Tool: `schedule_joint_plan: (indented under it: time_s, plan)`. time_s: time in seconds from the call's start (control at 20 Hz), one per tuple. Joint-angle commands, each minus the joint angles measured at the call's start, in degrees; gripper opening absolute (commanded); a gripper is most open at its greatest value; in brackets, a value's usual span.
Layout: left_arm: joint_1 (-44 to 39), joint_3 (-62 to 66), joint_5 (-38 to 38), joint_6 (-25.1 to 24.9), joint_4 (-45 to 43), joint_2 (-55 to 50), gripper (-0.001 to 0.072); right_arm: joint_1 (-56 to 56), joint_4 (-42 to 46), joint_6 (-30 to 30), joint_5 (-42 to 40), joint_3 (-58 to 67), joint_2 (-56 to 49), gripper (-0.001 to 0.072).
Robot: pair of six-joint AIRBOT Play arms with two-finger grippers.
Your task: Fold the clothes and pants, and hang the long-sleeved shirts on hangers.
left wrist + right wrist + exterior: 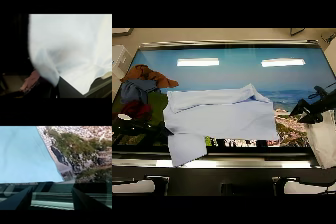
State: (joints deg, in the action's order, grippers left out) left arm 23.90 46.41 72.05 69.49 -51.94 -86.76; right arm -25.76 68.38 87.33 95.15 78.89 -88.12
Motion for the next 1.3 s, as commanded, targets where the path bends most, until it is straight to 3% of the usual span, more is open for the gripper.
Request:
schedule_joint_plan:
  time_s: [0.0, 0.3, 0.7, 0.75, 0.85, 0.9, 1.1, 1.25]
  plan:
    - [-0.5, -0.1, -1.8, 0.7, -0.3, 0.4, 0.0029, 0.0, 1.1, -1.5, -0.9, -7.1, 0.2, 0.0565]
    - [-0.5, -0.1, -0.9, 0.8, -0.3, 3.0, 0.0029, 0.0, -4.3, -3.7, -12.0, -21.4, 0.1, 0.0564]
    - [-0.5, -0.1, -0.9, 1.0, 0.0, 3.6, 0.003, 9.1, -4.8, -3.5, -18.6, -24.6, 0.1, 0.054]
    - [-0.5, -0.1, -0.7, 1.0, 0.0, 3.6, 0.0029, 10.1, -4.7, -3.6, -18.1, -24.6, 0.1, 0.0493]
    - [-0.5, -0.1, -0.3, 1.0, 0.0, 3.6, 0.003, 12.0, -4.7, -3.7, -15.8, -24.6, 0.2, 0.022]
    - [-0.5, 0.1, 0.5, 1.0, 0.0, 3.6, 0.003, 12.7, -4.9, -4.3, -14.2, -24.6, 0.6, 0.0036]
    - [-0.5, 7.3, 3.3, -1.7, 2.6, 8.0, 0.0027, 12.7, -5.8, -6.3, -12.4, -19.2, 8.4, 0.0036]
    - [-0.5, 23.3, -1.3, -3.3, 9.2, 18.6, 0.0028, 12.7, -5.6, -9.3, -16.4, -2.5, 18.3, 0.0036]
